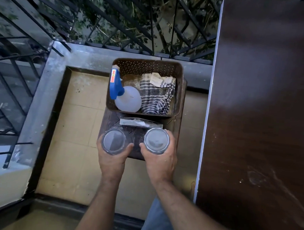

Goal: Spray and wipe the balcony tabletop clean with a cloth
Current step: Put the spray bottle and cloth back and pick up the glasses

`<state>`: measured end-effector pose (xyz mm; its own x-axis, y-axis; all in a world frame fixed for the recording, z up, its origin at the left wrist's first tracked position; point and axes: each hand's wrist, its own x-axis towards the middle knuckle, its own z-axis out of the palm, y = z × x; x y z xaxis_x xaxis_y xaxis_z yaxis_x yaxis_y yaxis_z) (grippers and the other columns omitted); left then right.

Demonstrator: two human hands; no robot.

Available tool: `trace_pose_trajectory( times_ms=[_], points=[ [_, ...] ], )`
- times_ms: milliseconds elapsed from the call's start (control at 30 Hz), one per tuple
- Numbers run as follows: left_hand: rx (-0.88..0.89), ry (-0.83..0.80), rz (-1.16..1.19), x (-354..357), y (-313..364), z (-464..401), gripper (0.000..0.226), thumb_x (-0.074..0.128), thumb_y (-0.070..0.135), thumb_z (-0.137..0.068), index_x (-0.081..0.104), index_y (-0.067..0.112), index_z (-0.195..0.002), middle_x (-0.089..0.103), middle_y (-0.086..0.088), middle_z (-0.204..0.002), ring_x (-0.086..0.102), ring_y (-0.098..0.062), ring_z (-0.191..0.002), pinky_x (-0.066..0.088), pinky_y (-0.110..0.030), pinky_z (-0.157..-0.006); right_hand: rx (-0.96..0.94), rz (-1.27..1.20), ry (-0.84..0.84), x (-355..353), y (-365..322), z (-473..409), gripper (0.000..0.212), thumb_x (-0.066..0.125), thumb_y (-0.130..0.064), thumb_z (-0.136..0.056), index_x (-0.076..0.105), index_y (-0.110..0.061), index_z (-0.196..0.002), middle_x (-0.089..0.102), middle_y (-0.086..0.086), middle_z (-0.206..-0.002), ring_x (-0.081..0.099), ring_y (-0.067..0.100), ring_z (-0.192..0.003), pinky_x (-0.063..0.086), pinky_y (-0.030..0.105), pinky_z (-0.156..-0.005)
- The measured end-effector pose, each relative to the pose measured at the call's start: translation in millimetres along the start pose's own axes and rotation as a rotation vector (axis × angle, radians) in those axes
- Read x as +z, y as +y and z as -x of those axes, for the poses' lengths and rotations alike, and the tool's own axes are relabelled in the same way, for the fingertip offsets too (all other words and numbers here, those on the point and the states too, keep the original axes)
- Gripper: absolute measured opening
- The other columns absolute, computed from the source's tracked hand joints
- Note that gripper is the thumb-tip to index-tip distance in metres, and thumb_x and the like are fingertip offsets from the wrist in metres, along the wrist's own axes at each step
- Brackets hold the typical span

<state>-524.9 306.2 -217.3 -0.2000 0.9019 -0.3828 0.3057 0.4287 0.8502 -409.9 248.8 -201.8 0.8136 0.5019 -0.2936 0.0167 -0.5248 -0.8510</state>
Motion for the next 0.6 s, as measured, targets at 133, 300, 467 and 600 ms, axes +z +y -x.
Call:
trace_pose_trajectory(
  times_ms=[133,300,467,600],
  points=[
    [0.039,0.003,0.033,-11,37,31,0.086,0.094,0.016,-0.056,0.051,0.014,-0.13,0.065,-0.009,-0.122,0.064,-0.029,-0.114,0.052,-0.056,-0.1,-0.037,-0.04,-0.08,-34,-37,1,0.083,0.084,-0.051,-0.055,0.05,-0.034,-0.129,0.064,-0.013,-0.12,0.061,0.01,-0.114,0.05,0.039,-0.099],
    [0.145,0.007,0.064,-12,93,68,0.079,0.093,0.026,-0.052,0.054,0.023,-0.121,0.066,0.007,-0.111,0.066,-0.01,-0.101,0.055,-0.037,-0.093,-0.182,-0.134,-0.118,-75,-88,-12,0.082,0.086,-0.047,-0.057,0.052,-0.03,-0.129,0.063,-0.009,-0.122,0.061,0.012,-0.115,0.051,0.039,-0.099],
    [0.216,0.09,0.081,6,151,105,0.087,0.096,0.022,-0.052,0.056,0.011,-0.128,0.068,-0.005,-0.12,0.067,-0.016,-0.108,0.055,-0.029,-0.096,-0.385,-0.13,-0.14,-144,-126,-42,0.078,0.092,-0.034,-0.056,0.056,-0.027,-0.126,0.059,-0.013,-0.119,0.057,0.007,-0.113,0.045,0.023,-0.101],
    [0.28,0.05,0.019,41,188,138,0.083,0.097,0.016,-0.056,0.057,0.012,-0.129,0.069,-0.007,-0.12,0.067,-0.022,-0.111,0.053,-0.042,-0.101,-0.397,-0.147,-0.121,-204,-134,-77,0.077,0.093,-0.032,-0.055,0.053,-0.037,-0.121,0.056,-0.018,-0.116,0.056,0.004,-0.11,0.043,0.018,-0.098]
  ],
)
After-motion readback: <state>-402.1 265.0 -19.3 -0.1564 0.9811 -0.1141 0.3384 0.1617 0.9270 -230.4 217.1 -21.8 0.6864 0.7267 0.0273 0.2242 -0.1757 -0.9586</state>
